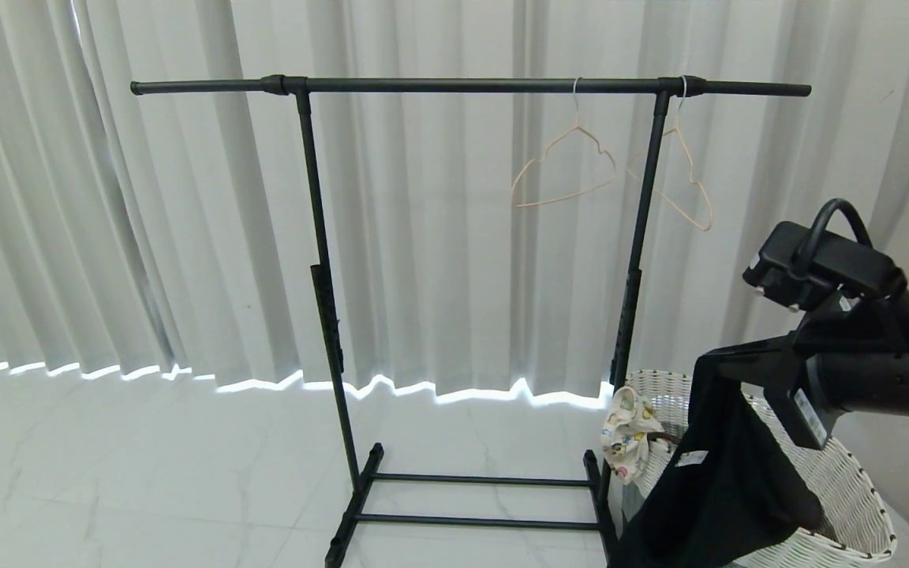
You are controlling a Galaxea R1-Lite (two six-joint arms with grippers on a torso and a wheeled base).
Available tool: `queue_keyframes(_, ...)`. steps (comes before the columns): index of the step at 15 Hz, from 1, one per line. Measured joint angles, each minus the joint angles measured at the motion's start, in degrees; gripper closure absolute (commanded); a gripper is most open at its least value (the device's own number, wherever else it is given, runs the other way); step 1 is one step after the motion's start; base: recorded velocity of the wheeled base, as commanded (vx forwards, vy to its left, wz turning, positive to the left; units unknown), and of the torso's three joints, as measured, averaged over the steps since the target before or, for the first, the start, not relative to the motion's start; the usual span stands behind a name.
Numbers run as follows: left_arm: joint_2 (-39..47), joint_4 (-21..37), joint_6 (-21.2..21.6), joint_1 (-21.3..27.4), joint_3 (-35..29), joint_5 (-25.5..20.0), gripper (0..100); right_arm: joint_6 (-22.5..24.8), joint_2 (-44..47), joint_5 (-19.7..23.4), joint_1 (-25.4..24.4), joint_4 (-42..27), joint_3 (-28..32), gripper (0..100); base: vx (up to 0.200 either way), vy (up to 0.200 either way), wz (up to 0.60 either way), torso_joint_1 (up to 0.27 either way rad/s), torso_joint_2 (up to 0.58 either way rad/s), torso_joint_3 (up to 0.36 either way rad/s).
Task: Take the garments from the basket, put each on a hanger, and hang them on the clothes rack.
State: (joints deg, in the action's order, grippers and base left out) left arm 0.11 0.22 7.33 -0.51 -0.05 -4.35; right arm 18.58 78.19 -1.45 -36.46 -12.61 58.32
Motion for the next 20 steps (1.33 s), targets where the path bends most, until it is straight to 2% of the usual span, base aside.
queue_keyframes(3,0.1,-1.7,-1.9,0.2,-0.2,-0.5,0,0.2,0.9,-1.4,-3.1,0.0,0.0,100,0.000,0.000,0.00,0.000,0.00,0.000)
queue_keyframes(6,3.2,-3.2,-5.1,1.2,-7.1,-3.9,0,0.2,1.5,-1.5,-4.5,0.0,-0.3,100,0.000,0.000,0.00,0.000,0.00,0.000)
queue_keyframes(10,13.8,-3.4,-4.7,2.5,-17.0,-7.9,0,-0.2,1.3,-1.5,-5.3,0.6,0.7,100,0.000,0.000,0.00,0.000,0.00,0.000)
queue_keyframes(13,26.8,-3.5,-3.9,5.2,-25.3,-9.1,0,-0.3,0.4,-1.4,-5.5,0.7,1.5,100,0.000,0.000,0.00,0.000,0.00,0.000)
queue_keyframes(15,36.4,-3.4,-1.4,9.4,-29.8,-9.3,0,-0.3,0.2,-1.3,-6.6,0.7,2.7,100,0.000,0.000,0.00,0.000,0.00,0.000)
queue_keyframes(20,57.1,-3.5,0.0,25.9,-39.3,-8.8,0,-0.3,0.0,-1.0,-8.4,0.6,4.7,100,0.000,0.000,0.00,0.000,0.00,0.000)
